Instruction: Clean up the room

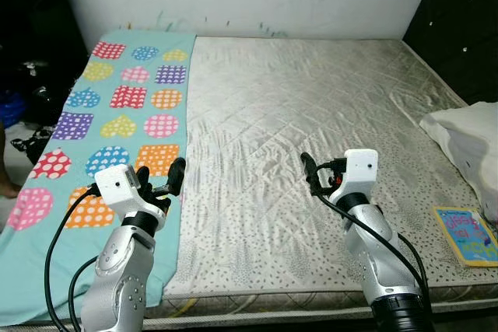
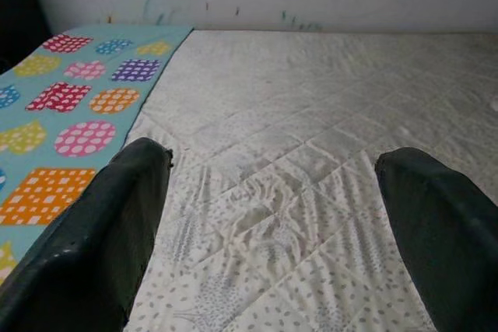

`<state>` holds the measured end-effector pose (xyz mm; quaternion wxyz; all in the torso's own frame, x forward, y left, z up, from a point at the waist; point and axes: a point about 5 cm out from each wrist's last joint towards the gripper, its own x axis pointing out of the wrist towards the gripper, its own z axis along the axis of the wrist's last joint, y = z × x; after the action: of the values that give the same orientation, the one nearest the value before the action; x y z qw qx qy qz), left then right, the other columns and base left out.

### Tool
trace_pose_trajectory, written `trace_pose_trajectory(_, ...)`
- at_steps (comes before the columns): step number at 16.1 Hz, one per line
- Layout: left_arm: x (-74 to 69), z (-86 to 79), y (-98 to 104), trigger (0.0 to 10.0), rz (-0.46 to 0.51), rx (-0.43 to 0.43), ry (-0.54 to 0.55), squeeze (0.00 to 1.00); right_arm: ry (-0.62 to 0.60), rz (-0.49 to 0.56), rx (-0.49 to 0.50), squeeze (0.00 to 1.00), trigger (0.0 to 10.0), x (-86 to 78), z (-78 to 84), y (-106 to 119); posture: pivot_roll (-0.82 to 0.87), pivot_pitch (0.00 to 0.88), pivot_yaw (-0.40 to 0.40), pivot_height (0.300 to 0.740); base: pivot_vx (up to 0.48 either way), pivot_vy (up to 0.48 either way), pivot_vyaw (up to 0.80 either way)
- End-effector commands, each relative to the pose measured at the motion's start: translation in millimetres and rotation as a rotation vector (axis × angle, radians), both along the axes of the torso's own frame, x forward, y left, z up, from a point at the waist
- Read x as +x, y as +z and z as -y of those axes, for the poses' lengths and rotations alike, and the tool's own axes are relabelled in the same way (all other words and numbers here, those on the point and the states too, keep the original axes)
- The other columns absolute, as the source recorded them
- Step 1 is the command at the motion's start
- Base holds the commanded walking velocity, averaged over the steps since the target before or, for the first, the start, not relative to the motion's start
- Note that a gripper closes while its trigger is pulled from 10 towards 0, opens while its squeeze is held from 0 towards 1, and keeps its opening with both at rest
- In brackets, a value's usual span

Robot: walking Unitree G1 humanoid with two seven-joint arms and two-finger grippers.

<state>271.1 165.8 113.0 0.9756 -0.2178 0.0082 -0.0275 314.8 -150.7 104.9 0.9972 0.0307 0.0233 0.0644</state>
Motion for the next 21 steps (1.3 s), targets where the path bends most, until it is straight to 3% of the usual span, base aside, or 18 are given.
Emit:
trace_pose_trajectory(1,1.3,0.1,0.3,10.0,0.002,-0.002,0.003,0.0,-0.015,-0.001,-0.001,0.0,10.0,1.9,3.4,0.2,-0.02,0.074,-0.04,0.74,0.0,0.0,0.0)
trace_pose_trajectory(21,3.1,-0.7,0.4,10.0,0.002,-0.003,0.022,0.0,0.004,0.013,-0.007,0.0,10.0,5.4,-0.1,2.8,-0.02,0.078,-0.05,0.74,0.0,0.431,0.0)
